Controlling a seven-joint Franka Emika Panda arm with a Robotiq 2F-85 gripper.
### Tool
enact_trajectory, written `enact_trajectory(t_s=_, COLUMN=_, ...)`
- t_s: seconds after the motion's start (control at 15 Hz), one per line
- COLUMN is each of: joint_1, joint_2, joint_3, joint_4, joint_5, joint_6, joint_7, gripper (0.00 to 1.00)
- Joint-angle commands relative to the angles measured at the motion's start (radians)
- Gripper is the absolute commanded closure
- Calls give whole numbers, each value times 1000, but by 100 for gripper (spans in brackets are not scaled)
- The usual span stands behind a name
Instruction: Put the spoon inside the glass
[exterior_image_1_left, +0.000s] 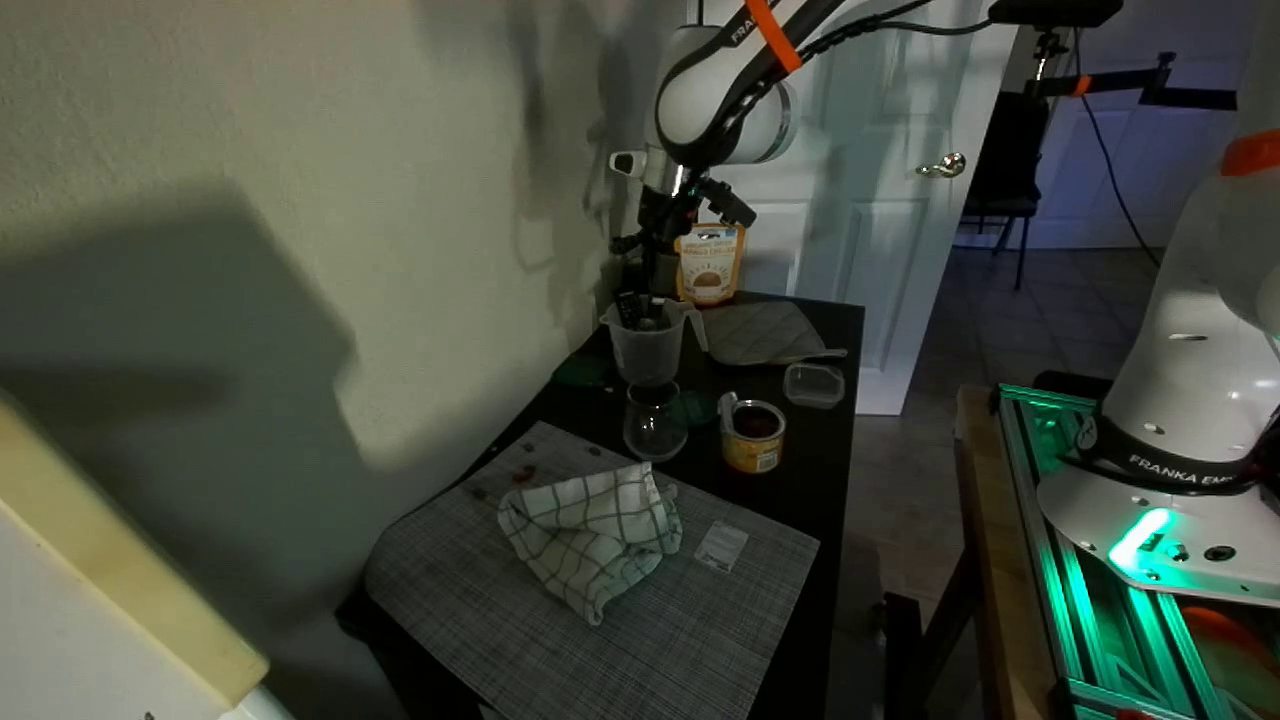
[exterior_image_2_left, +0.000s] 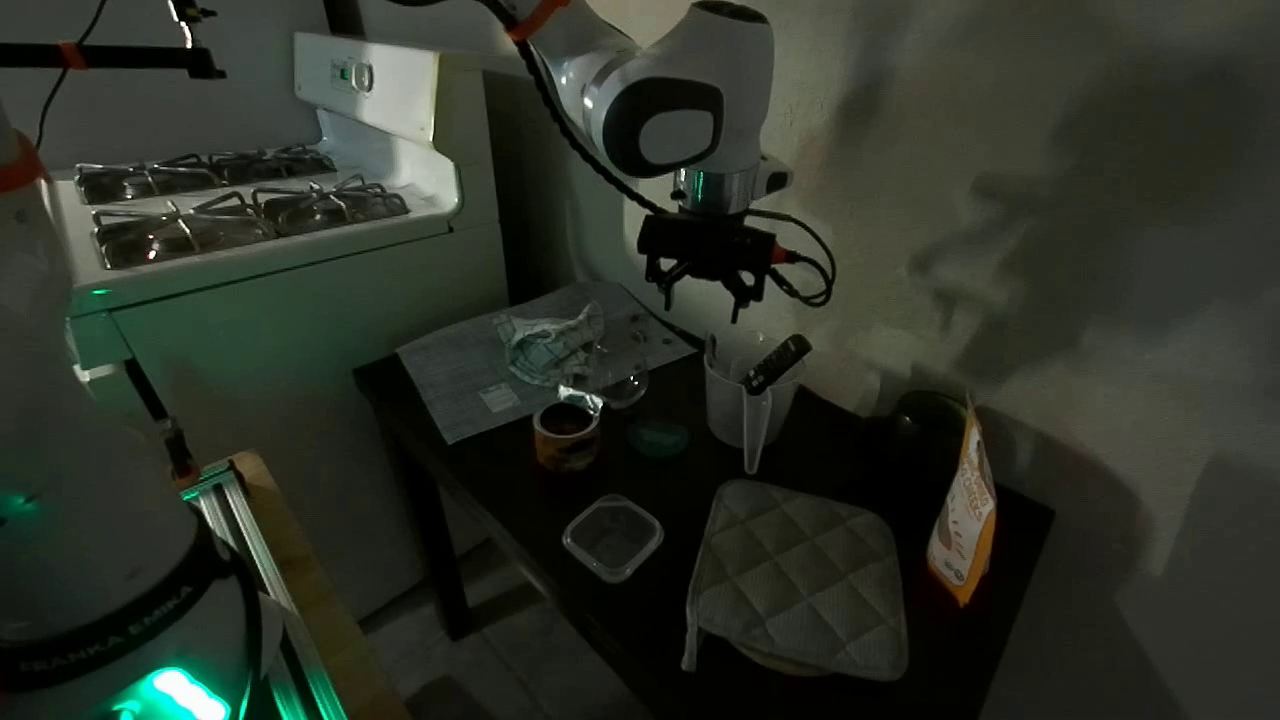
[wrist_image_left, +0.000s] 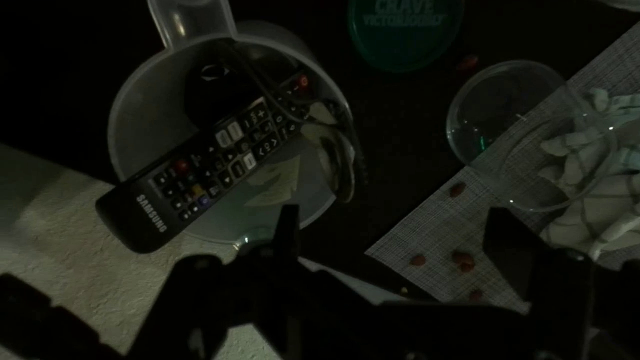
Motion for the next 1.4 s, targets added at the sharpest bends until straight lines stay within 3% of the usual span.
enact_trajectory(t_s=0.0, joint_1=0, joint_2=13, joint_3=9, joint_4=-21, joint_5=-44, joint_6=50, joint_7=37, gripper=17)
enact_trajectory(t_s=0.07, joint_1=0, joint_2=18, joint_3=7, joint_4=-20, joint_5=-61, joint_6=46, joint_7=46, gripper=35)
enact_trajectory(t_s=0.2, joint_1=-1, joint_2=21, joint_3=2, joint_4=-18, joint_5=-101, joint_6=35, joint_7=68, gripper=39)
enact_trajectory(t_s=0.33, joint_1=-2, joint_2=29, joint_3=-3, joint_4=-14, joint_5=-140, joint_6=37, joint_7=94, gripper=54)
enact_trajectory(t_s=0.53, joint_1=-2, joint_2=34, joint_3=-6, joint_4=-13, joint_5=-188, joint_6=29, joint_7=127, gripper=62)
enact_trajectory(t_s=0.8, joint_1=-5, joint_2=36, joint_3=-11, joint_4=-11, joint_5=-232, joint_6=26, joint_7=162, gripper=63)
enact_trajectory(t_s=0.93, joint_1=-7, joint_2=36, joint_3=-8, joint_4=-12, joint_5=-238, joint_6=26, joint_7=162, gripper=88)
enact_trajectory(t_s=1.07, joint_1=-10, joint_2=32, joint_3=-2, joint_4=-13, joint_5=-232, joint_6=24, joint_7=152, gripper=98)
enact_trajectory(t_s=1.33, joint_1=-16, joint_2=26, joint_3=16, joint_4=-14, joint_5=-203, joint_6=12, joint_7=118, gripper=100)
